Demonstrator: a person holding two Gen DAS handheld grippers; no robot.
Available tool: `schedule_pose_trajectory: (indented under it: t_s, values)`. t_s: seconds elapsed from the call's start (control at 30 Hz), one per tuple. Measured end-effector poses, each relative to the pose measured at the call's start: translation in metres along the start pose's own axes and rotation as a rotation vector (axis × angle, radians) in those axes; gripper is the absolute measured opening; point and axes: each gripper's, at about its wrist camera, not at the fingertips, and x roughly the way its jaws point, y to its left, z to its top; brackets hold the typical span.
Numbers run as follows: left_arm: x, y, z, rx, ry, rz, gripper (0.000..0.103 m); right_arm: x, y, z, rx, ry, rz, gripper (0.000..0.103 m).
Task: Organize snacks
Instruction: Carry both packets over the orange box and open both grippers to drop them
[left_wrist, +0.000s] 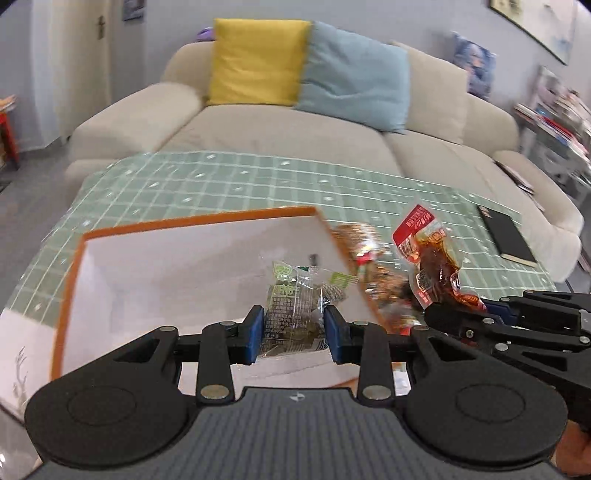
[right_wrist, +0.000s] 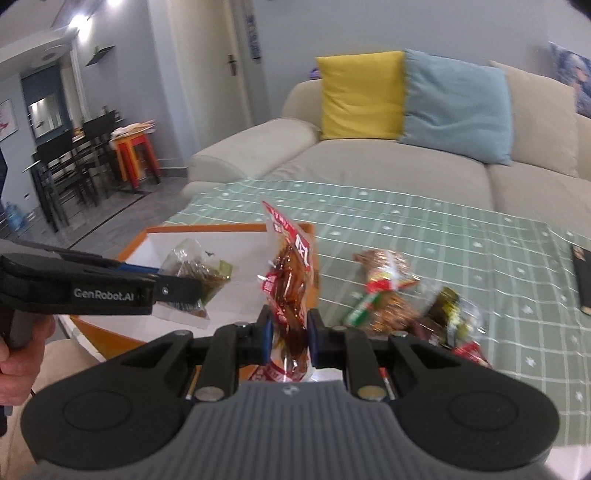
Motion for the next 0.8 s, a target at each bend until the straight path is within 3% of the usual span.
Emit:
schedule_pose_trajectory:
  t_s: [0.17, 0.37, 0.57, 0.8]
  values:
    - [0.009, 0.025, 0.002, -0.052, 0.029, 0.023, 0.039, 0.031, 0.020, 0.015, -0.001, 0.045, 0.055, 0.015]
    - [0.037, 0.048, -0.003, -0.105, 0.126, 0.034, 0.039, 0.074, 0.038, 0.028, -0.023, 0.123, 0.067, 0.014]
    - [0.067, 0.058, -0.011, -0.141, 0.241, 0.031, 0.039, 0.117, 0.048, 0.024, -0.099, 0.253, 0.000, 0.014]
    - [0.087, 0.060, -0.018, -0.146, 0.315, 0.052, 0.039, 0.146, 0.050, 0.009, -0.174, 0.370, -0.073, 0.015]
